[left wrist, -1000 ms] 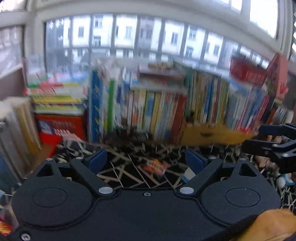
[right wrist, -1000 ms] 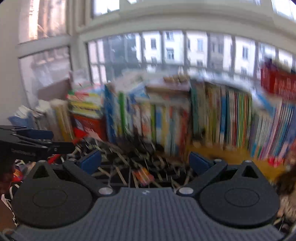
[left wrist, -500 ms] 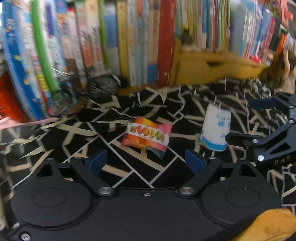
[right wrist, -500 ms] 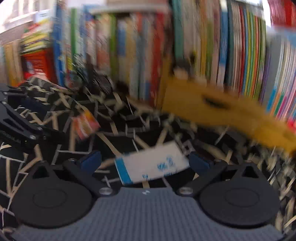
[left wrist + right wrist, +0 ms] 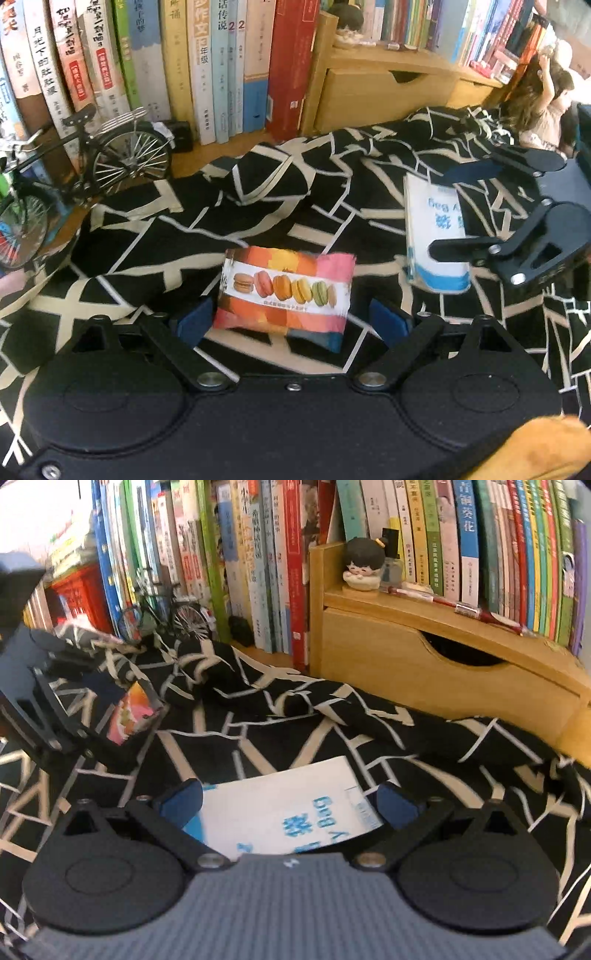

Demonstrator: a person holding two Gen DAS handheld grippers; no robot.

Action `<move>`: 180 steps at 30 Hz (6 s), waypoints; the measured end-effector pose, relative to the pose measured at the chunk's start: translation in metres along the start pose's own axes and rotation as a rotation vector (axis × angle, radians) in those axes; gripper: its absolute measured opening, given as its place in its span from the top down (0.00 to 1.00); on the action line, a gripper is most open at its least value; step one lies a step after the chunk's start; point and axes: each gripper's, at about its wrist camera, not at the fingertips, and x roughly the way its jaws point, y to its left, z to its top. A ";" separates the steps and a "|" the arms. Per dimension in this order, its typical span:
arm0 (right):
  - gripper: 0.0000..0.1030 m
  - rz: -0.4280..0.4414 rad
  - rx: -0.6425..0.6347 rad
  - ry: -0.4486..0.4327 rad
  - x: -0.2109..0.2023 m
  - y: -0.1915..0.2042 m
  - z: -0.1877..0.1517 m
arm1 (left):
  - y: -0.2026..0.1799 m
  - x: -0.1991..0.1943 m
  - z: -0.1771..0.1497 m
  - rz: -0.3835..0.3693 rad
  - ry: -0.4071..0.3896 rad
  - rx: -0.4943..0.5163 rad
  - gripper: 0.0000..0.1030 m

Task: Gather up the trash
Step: 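Approach the orange snack packet with the left tool while the right tool approaches the white card, then close the left tool on the orange macaron packet while the right tool grasps the white card, then lift and carry the macaron packet and white card toward the bin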

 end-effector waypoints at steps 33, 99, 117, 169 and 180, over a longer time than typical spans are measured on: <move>0.00 0.082 -0.085 0.141 0.008 0.026 -0.003 | -0.007 -0.014 -0.015 0.098 -0.080 -0.058 0.35; 0.96 -0.032 0.443 -0.142 -0.073 0.041 0.028 | -0.056 -0.119 -0.062 0.244 -0.365 -0.255 0.49; 0.97 -0.147 0.396 -0.285 -0.197 0.118 0.013 | -0.112 -0.234 -0.130 0.242 -0.509 -0.209 0.48; 0.96 0.029 0.306 -0.273 -0.369 0.392 -0.150 | -0.185 -0.457 -0.477 0.346 -0.576 -0.274 0.47; 0.96 0.116 0.109 -0.125 -0.336 0.454 -0.184 | -0.172 -0.412 -0.547 0.375 -0.425 -0.456 0.48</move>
